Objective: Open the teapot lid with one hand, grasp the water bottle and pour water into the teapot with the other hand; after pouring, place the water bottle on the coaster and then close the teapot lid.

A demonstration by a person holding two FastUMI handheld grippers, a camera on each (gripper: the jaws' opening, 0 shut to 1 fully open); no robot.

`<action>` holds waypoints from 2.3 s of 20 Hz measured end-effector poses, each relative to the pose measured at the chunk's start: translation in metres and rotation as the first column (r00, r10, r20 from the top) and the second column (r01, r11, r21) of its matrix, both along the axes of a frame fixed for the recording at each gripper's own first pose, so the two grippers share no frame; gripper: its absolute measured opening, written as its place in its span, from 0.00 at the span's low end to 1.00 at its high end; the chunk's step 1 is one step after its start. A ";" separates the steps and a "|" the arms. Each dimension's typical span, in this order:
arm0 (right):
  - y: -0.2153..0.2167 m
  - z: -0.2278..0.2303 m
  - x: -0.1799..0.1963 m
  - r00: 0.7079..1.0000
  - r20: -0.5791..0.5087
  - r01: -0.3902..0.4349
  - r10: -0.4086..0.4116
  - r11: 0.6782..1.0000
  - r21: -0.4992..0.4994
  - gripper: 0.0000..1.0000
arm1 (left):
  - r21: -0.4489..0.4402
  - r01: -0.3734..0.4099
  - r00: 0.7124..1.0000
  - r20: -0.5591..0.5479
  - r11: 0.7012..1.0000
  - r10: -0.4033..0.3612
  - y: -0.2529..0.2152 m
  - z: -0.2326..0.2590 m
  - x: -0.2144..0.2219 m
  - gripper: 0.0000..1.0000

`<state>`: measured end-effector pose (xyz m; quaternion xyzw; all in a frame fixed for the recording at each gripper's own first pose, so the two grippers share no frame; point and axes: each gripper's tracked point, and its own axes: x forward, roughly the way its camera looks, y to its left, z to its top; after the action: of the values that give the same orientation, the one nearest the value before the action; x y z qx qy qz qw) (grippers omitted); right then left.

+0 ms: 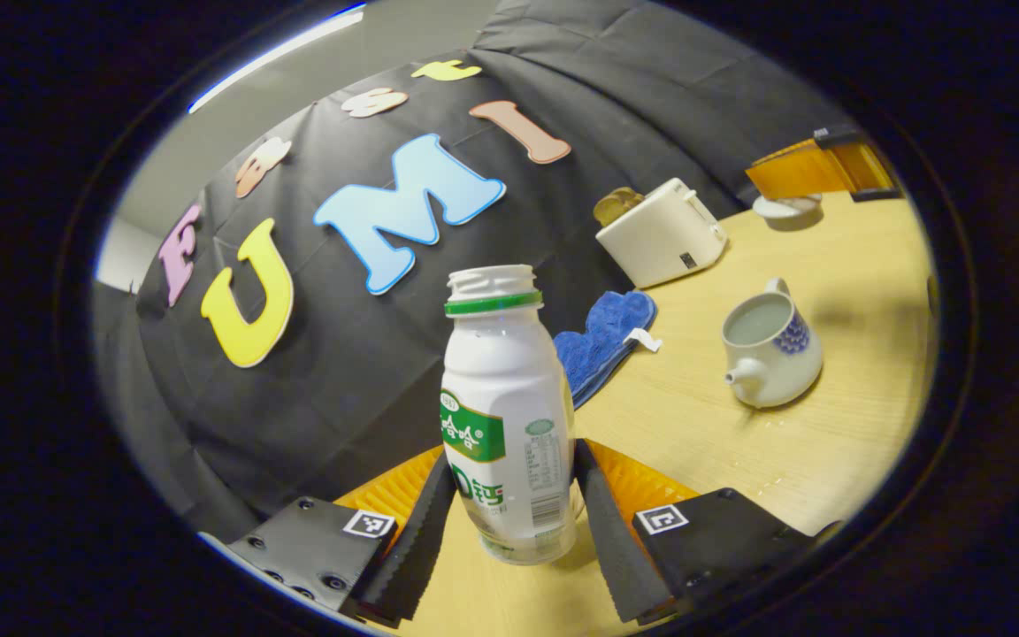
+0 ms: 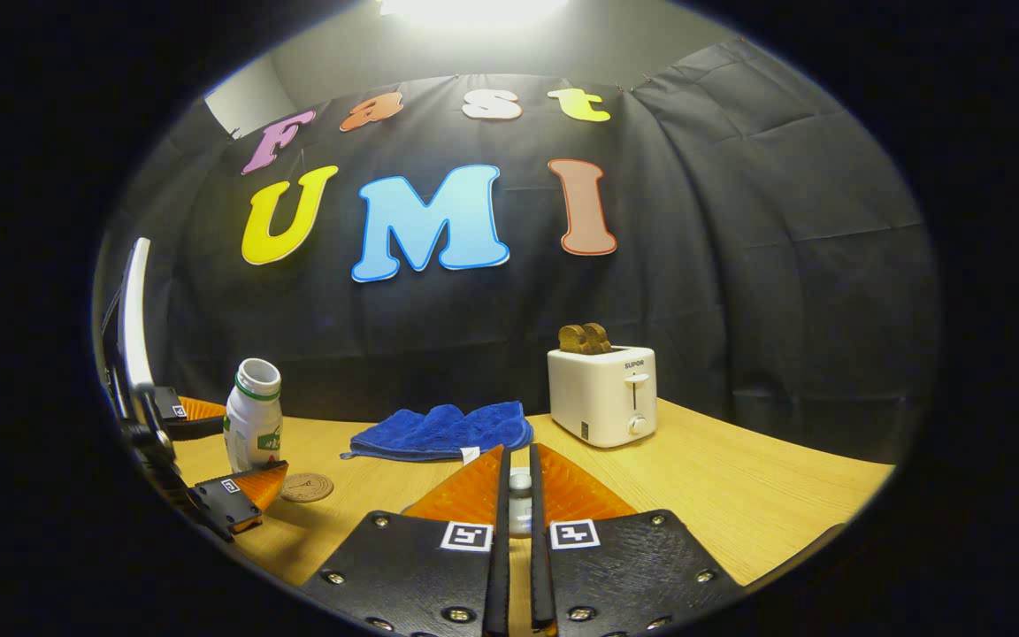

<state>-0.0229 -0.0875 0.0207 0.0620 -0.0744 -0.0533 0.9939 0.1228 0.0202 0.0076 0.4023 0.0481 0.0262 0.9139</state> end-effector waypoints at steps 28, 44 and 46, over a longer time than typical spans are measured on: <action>-0.037 0.000 -0.025 0.998 0.060 0.026 -0.032 0.995 0.096 0.10 | 0.751 0.129 0.991 -0.122 0.647 -0.055 -0.063 -0.005 0.024 0.89; -0.038 0.003 -0.028 0.997 0.068 0.016 -0.024 0.993 0.117 0.09 | 0.836 0.129 0.992 -0.114 0.533 -0.060 -0.069 0.012 0.021 0.89; -0.038 0.002 -0.028 0.997 0.068 0.012 -0.020 0.993 0.120 0.09 | 0.841 0.128 0.992 -0.115 0.527 -0.058 -0.070 0.013 0.021 0.89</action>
<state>-0.0512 -0.1254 0.0230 0.1224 -0.1059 -0.0635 0.9848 0.1443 -0.0495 0.0204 0.7967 0.0411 -0.0169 0.6028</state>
